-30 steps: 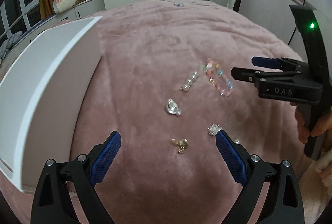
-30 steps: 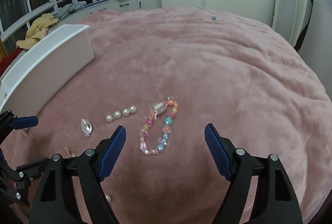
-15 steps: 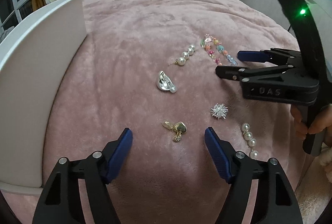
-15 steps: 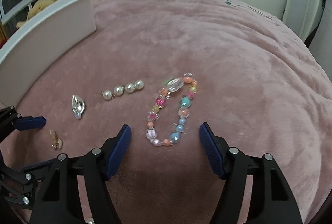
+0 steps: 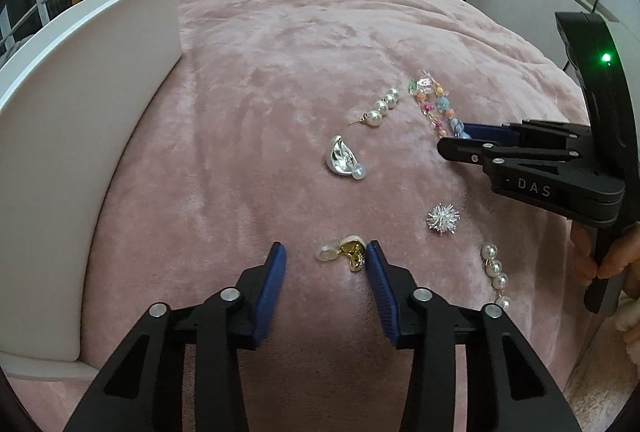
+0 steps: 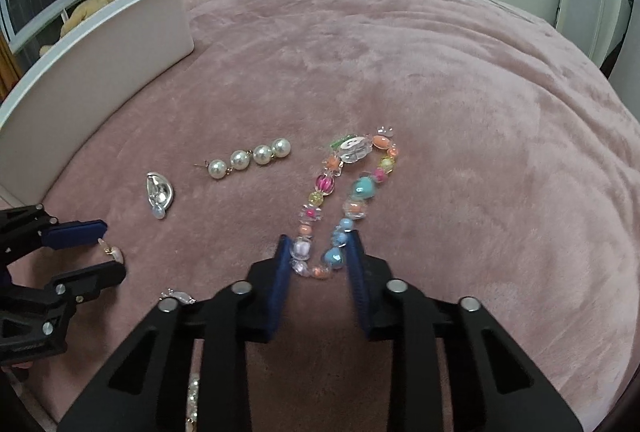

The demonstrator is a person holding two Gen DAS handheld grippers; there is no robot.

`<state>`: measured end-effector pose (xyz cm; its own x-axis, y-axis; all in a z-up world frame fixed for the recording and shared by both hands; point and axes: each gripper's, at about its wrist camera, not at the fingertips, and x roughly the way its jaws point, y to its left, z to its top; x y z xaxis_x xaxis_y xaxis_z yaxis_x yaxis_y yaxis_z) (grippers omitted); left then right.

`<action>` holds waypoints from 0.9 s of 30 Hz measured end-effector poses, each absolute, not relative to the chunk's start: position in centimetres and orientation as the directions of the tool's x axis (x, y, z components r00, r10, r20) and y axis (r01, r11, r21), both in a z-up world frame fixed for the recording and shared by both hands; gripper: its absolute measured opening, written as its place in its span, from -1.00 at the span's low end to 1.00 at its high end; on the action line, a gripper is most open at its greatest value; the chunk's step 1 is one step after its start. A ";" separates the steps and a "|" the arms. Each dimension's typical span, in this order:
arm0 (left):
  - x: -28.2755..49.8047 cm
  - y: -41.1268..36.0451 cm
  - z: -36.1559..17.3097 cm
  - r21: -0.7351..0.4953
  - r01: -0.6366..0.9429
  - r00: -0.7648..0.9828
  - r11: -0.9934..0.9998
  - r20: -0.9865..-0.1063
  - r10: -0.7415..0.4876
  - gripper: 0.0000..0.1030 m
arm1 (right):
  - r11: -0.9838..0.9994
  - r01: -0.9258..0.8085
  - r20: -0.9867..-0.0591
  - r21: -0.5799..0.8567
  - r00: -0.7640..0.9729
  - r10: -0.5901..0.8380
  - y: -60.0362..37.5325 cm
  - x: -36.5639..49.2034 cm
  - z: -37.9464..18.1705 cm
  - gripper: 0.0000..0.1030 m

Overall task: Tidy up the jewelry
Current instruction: 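Grasp the gold earring with the left tool while the right tool grasps the colorful bead bracelet, then carry the gold earring and colorful bracelet with both tools over the box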

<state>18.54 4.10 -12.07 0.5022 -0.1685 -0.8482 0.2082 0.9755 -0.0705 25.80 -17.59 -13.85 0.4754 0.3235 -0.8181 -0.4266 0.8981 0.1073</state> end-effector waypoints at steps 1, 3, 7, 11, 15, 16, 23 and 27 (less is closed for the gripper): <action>18.6 4.1 -12.1 -0.071 0.207 0.504 0.976 -0.847 -0.168 -0.29 | 0.898 -0.422 -0.816 0.125 0.471 0.335 -17.8 25.8 -13.8 -0.51; 18.7 4.2 -12.1 -0.074 0.202 0.503 0.977 -0.848 -0.169 -0.42 | 0.897 -0.412 -0.809 0.159 0.466 0.358 -18.3 25.8 -13.7 -0.53; 18.7 4.6 -12.1 -0.102 0.194 0.501 0.976 -0.845 -0.188 -0.46 | 0.891 -0.400 -0.797 0.213 0.456 0.395 -19.0 25.7 -13.5 -0.77; 18.5 4.8 -12.0 -0.117 0.190 0.500 0.975 -0.843 -0.199 -0.46 | 0.891 -0.390 -0.791 0.233 0.457 0.407 -19.4 25.5 -13.2 -0.77; 18.4 5.0 -11.8 -0.134 0.181 0.500 0.974 -0.840 -0.209 -0.47 | 0.887 -0.391 -0.781 0.247 0.462 0.421 -19.6 25.4 -12.8 -0.77; 18.3 5.0 -11.7 -0.136 0.180 0.501 0.974 -0.840 -0.210 -0.47 | 0.883 -0.394 -0.775 0.253 0.464 0.429 -19.7 25.3 -12.7 -0.77; 17.6 4.7 -10.4 -0.130 0.195 0.515 0.972 -0.830 -0.214 -0.47 | 0.877 -0.394 -0.746 0.276 0.488 0.454 -20.7 24.7 -11.1 -0.77; 17.0 4.8 -8.8 -0.119 0.200 0.542 0.973 -0.814 -0.211 -0.47 | 0.868 -0.408 -0.712 0.284 0.517 0.476 -21.1 24.3 -9.3 -0.77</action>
